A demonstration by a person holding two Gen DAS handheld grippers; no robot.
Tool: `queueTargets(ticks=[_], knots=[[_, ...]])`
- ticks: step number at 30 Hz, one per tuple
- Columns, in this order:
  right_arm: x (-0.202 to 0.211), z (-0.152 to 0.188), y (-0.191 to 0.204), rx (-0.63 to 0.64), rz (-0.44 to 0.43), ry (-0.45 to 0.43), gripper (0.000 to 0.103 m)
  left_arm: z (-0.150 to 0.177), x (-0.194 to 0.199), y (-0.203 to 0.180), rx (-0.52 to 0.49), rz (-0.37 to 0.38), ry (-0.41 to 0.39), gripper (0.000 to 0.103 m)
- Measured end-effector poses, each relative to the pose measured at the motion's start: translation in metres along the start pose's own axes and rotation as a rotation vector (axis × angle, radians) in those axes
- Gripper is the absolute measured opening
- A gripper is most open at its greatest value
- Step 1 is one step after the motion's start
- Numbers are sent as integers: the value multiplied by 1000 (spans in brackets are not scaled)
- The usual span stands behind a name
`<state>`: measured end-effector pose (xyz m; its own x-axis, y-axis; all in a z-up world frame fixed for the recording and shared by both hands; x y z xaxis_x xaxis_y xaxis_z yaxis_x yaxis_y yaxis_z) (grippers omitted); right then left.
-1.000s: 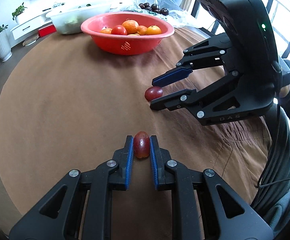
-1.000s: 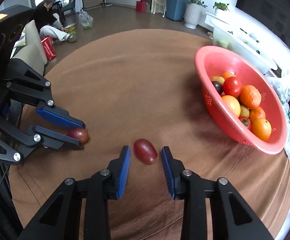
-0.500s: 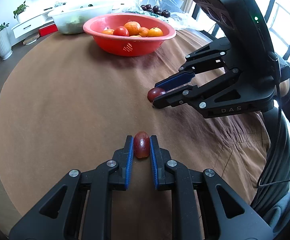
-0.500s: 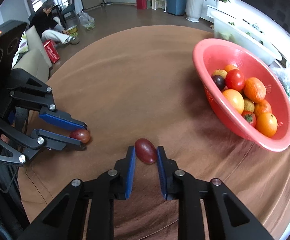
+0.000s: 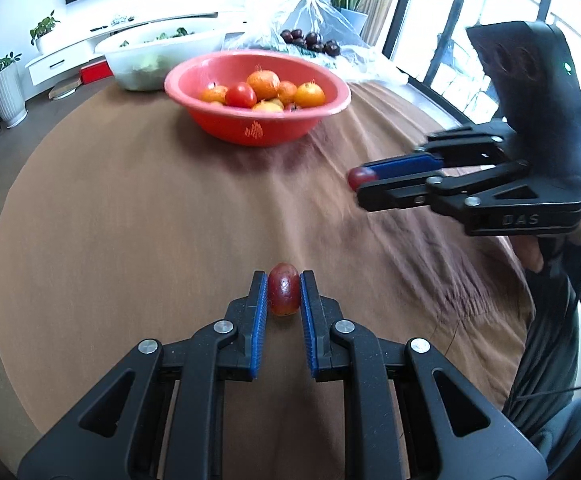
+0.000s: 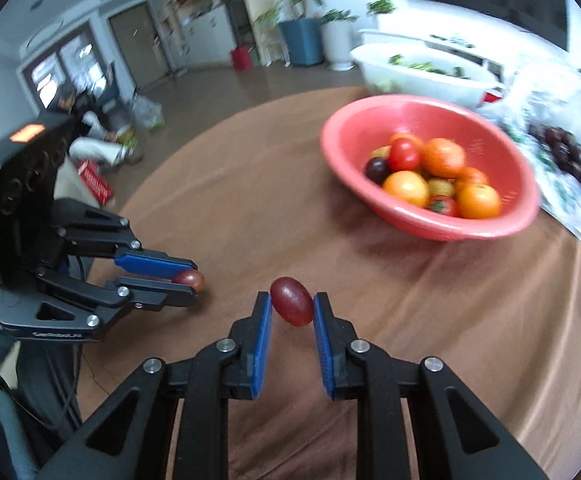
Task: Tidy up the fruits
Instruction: 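Carry both small plums into the red bowl and open both tools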
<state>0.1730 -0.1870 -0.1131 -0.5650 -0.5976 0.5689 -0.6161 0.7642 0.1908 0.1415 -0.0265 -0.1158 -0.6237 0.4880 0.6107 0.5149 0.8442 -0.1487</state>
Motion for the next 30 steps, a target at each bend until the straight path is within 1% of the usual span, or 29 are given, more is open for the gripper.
queueTargets(ticks=[2, 6, 13, 16, 17, 20, 24, 28, 30], knots=[[11, -2, -8, -34, 17, -31, 23, -10, -1, 2, 2, -4, -15, 15], [29, -14, -30, -77, 80, -88, 23, -34, -4, 6, -7, -16, -53, 15], [46, -49, -69, -149, 207, -172, 23, -96, -13, 21, -16, -49, -146, 15], [44, -65, -74, -155, 241, -202, 23, -124, -22, 28, -28, -66, -171, 15], [38, -74, -77, -158, 247, -208, 23, -132, -25, 30, -32, -71, -177, 15], [27, -88, -83, -173, 268, -224, 23, -154, -42, 36, -50, -87, -191, 15], [9, -99, -87, -185, 277, -219, 23, -164, -68, 40, -70, -101, -178, 15], [-12, -96, -92, -201, 288, -186, 23, -154, -99, 41, -72, -93, -141, 15], [-21, -93, -92, -202, 297, -169, 23, -149, -108, 40, -71, -88, -133, 15]])
Point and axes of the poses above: each gripper's, at about its wrist camera, not at the fingertips, and x roughly against the way its jaws point, y to its left, z to its underside, the point moved 3 cm from there along -x, roughly the way its jaws point, and after that the axes turned 15 degrees about -y, right-handed, at the moved point
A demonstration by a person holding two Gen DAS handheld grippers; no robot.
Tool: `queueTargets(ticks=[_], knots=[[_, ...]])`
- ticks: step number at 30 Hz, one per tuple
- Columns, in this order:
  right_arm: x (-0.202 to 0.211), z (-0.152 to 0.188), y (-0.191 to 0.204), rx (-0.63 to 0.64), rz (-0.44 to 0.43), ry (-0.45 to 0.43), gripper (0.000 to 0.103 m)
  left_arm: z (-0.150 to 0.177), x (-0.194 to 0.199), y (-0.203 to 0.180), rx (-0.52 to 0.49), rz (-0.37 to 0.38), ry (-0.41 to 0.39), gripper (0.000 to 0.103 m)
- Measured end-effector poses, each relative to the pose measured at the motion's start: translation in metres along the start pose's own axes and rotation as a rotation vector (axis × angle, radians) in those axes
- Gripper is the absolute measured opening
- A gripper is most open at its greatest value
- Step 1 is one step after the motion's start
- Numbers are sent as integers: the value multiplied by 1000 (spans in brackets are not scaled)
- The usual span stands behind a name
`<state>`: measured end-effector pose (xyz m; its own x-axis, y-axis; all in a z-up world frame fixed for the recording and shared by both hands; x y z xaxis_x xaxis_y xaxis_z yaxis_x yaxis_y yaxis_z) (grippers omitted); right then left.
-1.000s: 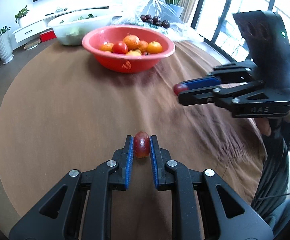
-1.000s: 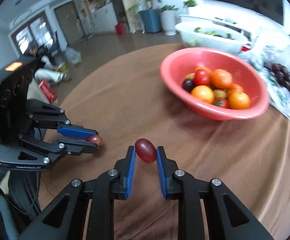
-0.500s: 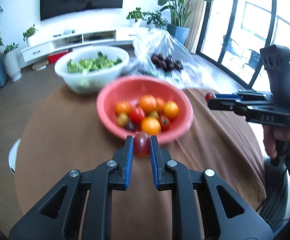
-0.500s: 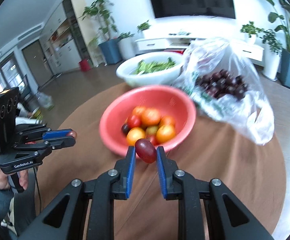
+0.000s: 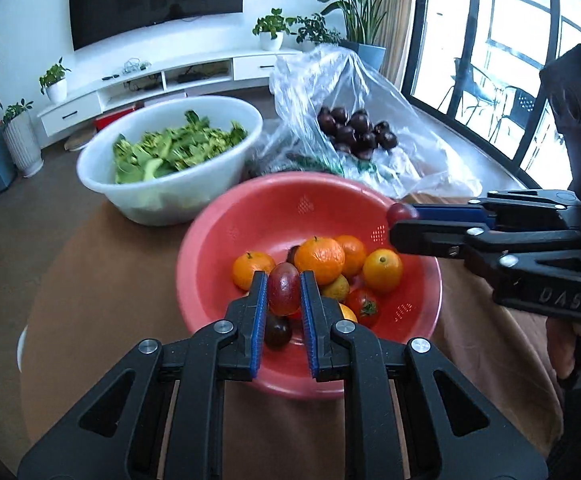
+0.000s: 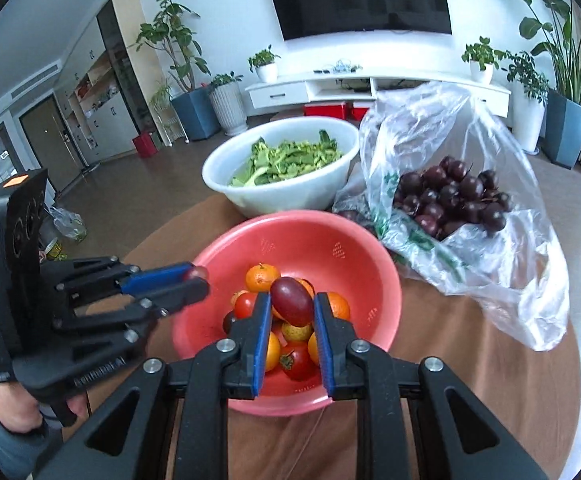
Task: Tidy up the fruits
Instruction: 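Carry both small plums into the red bowl and open both tools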
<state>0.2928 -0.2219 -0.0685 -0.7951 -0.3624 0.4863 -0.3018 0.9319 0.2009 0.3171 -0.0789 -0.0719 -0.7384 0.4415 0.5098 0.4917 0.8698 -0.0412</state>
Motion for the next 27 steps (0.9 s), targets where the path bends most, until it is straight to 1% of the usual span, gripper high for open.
queueTargets(ticks=[8, 12, 18, 27], knots=[[-24, 18, 1, 3, 37, 51, 23, 17, -25, 4, 21, -27, 23, 15], [-32, 24, 3, 27, 56, 71, 24, 17, -27, 3, 10, -33, 12, 15], [-34, 26, 8, 60, 72, 72, 25, 18, -24, 3, 3, -53, 5, 16], [-34, 27, 13, 87, 90, 65, 26, 19, -21, 1, -7, -62, 0, 16]])
Point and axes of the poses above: each gripper's, at about its wrist camera, not at the fingertips, and x roughly against the way its jaws point, y to its left, z to its underside, the point moved 3 cm from there along -x, roughly the way its jaws point, and after that the axes turned 15 degrees about -y, right-handed, at the moved point
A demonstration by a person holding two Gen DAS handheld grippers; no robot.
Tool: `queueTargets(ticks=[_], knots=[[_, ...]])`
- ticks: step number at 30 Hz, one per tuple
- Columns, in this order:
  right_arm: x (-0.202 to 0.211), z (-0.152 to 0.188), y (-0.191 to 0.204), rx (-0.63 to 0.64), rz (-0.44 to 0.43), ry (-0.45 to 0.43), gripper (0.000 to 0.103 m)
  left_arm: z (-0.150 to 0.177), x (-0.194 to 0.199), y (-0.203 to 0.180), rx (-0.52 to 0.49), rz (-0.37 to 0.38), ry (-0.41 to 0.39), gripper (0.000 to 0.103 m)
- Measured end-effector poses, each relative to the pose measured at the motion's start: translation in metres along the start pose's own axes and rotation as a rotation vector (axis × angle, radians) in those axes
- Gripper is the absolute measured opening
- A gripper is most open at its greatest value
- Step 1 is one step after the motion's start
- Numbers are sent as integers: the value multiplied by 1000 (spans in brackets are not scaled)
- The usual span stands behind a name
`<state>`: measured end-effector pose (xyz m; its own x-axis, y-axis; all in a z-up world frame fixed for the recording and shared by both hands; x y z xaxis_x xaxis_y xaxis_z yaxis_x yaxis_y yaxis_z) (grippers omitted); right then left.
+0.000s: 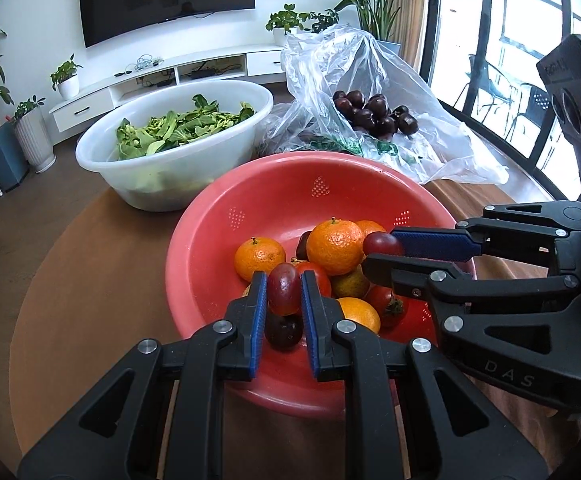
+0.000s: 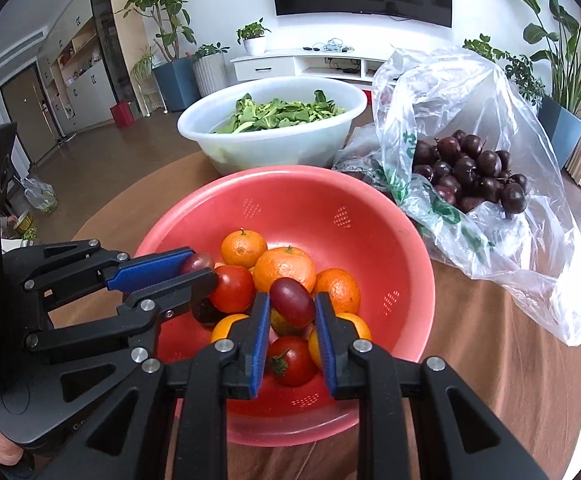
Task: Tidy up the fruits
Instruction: 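Carry both small plums into the red bowl and open both tools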
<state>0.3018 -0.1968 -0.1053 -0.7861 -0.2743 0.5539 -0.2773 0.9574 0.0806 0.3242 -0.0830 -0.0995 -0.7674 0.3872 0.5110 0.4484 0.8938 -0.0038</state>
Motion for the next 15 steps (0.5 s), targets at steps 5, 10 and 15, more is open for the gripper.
queueTargets(ticks=[5, 10, 15], knots=[[0, 0, 3, -1, 1, -5, 31, 1, 2, 0, -2, -18, -5, 16], [3, 0, 2, -4, 12, -10, 33, 2, 5, 4, 8, -51, -13, 38], [13, -3, -8, -31, 39, -37, 39, 0, 13, 8, 24, -72, -39, 62]])
Point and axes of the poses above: each gripper's, at about its wrist camera, not at the fingertips, and x roughly against the way its jaws point, y to its left, z to its underside, the point moved 3 cm from there along -x, roughly the way its jaws point, and after that the axes turned 15 degrees about -y, right-handed, at the moved point
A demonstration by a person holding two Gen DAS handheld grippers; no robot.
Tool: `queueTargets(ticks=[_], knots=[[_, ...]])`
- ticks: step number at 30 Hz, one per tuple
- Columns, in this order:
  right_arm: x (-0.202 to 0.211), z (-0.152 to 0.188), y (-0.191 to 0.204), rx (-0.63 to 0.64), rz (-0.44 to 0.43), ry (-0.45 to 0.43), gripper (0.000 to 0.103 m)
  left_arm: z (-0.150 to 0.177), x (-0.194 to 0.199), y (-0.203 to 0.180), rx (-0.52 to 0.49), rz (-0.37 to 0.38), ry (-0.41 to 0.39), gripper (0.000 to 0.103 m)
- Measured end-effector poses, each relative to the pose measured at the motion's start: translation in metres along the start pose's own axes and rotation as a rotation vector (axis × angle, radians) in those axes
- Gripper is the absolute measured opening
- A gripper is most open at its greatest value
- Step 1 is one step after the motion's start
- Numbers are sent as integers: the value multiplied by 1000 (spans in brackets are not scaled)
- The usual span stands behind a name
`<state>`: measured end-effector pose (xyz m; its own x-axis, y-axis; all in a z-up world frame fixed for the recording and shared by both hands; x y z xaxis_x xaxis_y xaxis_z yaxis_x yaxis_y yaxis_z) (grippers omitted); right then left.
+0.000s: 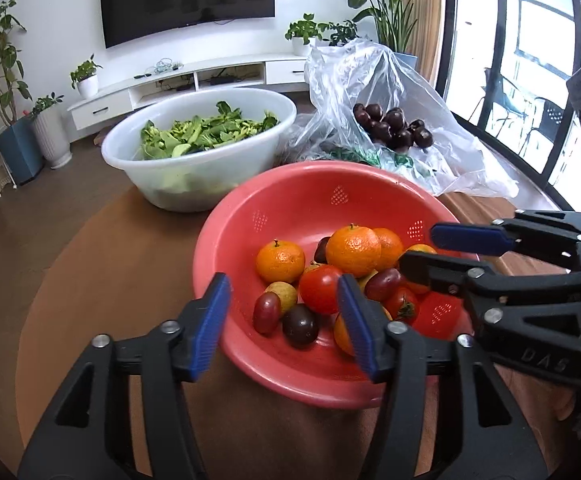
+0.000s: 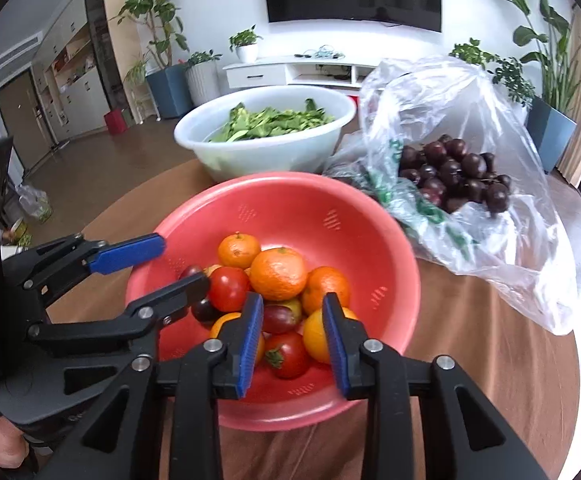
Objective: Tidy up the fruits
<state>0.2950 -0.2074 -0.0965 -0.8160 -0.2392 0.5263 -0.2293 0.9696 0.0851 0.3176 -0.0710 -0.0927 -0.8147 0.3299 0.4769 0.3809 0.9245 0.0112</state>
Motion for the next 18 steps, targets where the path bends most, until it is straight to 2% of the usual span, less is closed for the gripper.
queueTargets(ticks=[1, 3, 5, 6, 8, 12, 15, 18], knots=[[3, -1, -2, -7, 6, -7, 40, -1, 2, 0, -2, -13, -5, 69], [11, -4, -7, -21, 17, -23, 44, -4, 8, 1, 13, -16, -21, 76], [20, -6, -9, -26, 31, -46, 49, -7, 18, 2, 9, -43, -47, 90], [27, -8, -10, -27, 40, -62, 53, -9, 23, 0, 4, -54, -62, 102], [43, -13, -11, -33, 49, -107, 63, -15, 41, -3, -17, -80, -124, 103], [78, -26, -10, -30, 79, -213, 78, -29, 81, -12, -54, -179, -238, 103], [116, -37, -8, -35, 112, -334, 89, -43, 122, -20, -58, -239, -343, 103], [153, -47, -7, -47, 140, -460, 101, -54, 167, -36, -119, -367, -457, 103]])
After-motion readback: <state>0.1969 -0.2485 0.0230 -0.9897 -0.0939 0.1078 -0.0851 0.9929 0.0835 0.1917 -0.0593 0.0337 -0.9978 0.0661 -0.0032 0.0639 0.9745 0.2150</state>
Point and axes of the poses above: each gripper's, at about its wrist camera, not at the fingertips, and x roughly against the way its jaws point, y to its left, z to its underside, the point moved 3 cm from there along -x, roughly the way its jaws point, and after that the axes turned 15 degrees about -y, right-handed, at the moved point
